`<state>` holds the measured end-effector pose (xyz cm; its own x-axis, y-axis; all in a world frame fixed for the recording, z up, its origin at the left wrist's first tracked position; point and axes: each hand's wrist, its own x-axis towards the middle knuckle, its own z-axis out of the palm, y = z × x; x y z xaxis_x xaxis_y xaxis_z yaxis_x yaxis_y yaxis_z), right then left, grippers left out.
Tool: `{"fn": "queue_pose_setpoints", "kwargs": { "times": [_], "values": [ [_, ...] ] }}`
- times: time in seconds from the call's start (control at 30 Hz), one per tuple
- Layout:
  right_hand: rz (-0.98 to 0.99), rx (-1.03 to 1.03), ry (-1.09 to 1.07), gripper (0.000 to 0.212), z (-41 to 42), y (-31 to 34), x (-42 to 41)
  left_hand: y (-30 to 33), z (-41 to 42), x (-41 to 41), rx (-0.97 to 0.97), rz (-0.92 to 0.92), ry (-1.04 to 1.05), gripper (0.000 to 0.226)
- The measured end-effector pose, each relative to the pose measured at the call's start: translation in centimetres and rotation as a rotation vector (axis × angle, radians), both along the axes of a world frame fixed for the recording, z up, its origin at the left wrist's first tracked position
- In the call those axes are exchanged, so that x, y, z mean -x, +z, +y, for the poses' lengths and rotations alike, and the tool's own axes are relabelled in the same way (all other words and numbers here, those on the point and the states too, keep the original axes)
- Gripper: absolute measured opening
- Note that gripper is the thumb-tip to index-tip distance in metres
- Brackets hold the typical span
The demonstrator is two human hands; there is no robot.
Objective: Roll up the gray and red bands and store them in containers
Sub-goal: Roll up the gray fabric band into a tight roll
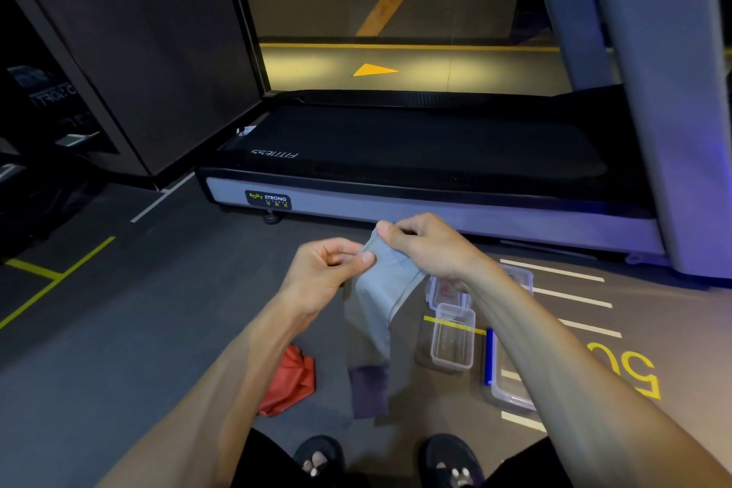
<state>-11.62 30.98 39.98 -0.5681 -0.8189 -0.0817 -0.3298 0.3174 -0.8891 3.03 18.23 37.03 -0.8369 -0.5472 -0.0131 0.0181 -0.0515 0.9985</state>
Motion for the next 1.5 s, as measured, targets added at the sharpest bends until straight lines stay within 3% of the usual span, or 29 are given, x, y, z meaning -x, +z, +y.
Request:
{"fn": "queue_pose_setpoints", "kwargs": {
  "times": [0.1, 0.27, 0.37, 0.53, 0.67, 0.9, 1.0, 1.1, 1.2, 1.5],
  "values": [
    [-0.049, 0.048, -0.055, 0.049, -0.1, 0.1, 0.0, -0.1, 0.2, 0.2, 0.068, -0.018, 0.055, 0.014],
    [-0.114, -0.018, -0.074, 0.042, -0.3, -0.1, 0.1, -0.5, -0.1, 0.2, 0.057, 0.015, 0.033, 0.016],
    [-0.119, -0.049, -0.03, 0.046, -0.5, 0.3, -0.4, -0.7, -0.1, 0.2, 0.066, 0.011, 0.019, 0.015],
    [0.065, -0.098, 0.002, 0.043, -0.7, 1.2, -1.6, -0.9, -0.4, 0.4, 0.07, 0.05, 0.049, 0.018],
    [0.169, -0.14, 0.038, 0.058, -0.6, 1.3, -1.3, -1.3, -0.6, 0.7, 0.087, 0.055, 0.078, 0.02],
    [0.167, -0.01, 0.027, 0.037, -0.1, 1.1, 0.2, -1.3, -0.1, 0.7, -0.137, 0.115, -0.115, 0.015],
    [0.189, -0.007, 0.035, 0.037, 0.6, 1.3, 0.6, -1.3, 0.0, 0.8, -0.11, 0.106, -0.145, 0.013],
    [0.176, -0.015, 0.029, 0.039, 0.6, 1.4, 0.3, -1.3, 0.1, 0.8, -0.062, 0.101, -0.075, 0.024],
    [0.153, -0.01, -0.018, 0.033, 0.4, 1.5, -0.1, -1.2, 0.3, 1.1, 0.027, 0.077, -0.004, 0.02],
    [0.335, -0.163, 0.003, 0.034, -0.3, 1.6, -1.9, -1.7, 0.0, 1.1, 0.104, 0.03, 0.092, 0.023]
  ]
}}
